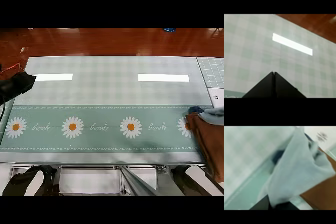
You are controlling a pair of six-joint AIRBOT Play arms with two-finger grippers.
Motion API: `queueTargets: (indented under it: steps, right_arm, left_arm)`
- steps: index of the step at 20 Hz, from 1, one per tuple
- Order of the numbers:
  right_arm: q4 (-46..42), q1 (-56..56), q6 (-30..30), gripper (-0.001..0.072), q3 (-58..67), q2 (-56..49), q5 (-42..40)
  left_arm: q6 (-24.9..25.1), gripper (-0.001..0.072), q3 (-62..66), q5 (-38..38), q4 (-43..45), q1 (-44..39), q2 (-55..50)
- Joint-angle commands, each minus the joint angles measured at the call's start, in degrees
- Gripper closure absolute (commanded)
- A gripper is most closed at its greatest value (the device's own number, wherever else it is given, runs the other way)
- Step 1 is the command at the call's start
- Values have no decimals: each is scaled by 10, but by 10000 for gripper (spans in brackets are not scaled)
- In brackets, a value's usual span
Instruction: Fold the shirts.
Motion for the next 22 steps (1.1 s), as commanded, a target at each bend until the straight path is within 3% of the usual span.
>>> queueTargets:
  steps: [1,4,5,6,7,8,10,12,15,18,19,20,21,22]
  right_arm:
    - [-136,-111,-24,685,-153,85,13]
    - [-239,-148,-5,683,-248,132,13]
    - [-275,-145,5,652,-270,141,13]
    - [-298,-145,30,432,-290,147,11]
    - [-295,-145,35,302,-299,145,9]
    - [-280,-145,36,300,-297,141,3]
    - [-208,-145,37,301,-289,136,-33]
    - [-99,-145,50,347,-270,130,-90]
    - [146,-112,56,351,-241,104,-193]
    - [252,64,42,353,-197,53,-257]
    - [255,148,30,384,-179,33,-282]
    - [253,230,7,599,-163,16,-308]
    - [253,311,-26,683,-151,0,-349]
    - [249,395,-45,683,-142,-16,-400]
  left_arm:
    - [8,688,1,23,-3,-1,-14]
    - [8,688,1,35,-14,-3,-33]
    - [8,688,1,35,-14,-9,-42]
    - [9,688,1,36,-14,-15,-52]
    - [22,688,1,40,-14,-22,-62]
    - [52,688,1,59,-14,-28,-74]
    - [64,688,18,114,-15,-24,-99]
    - [64,688,83,120,-15,-14,-132]
    - [64,688,221,79,-15,-17,-181]
    - [64,688,367,10,-23,-46,-225]
    - [64,688,407,-17,-23,-61,-236]
    - [64,688,439,-42,-23,-78,-244]
    - [64,689,461,-64,-22,-96,-250]
    - [64,689,469,-86,-20,-111,-252]
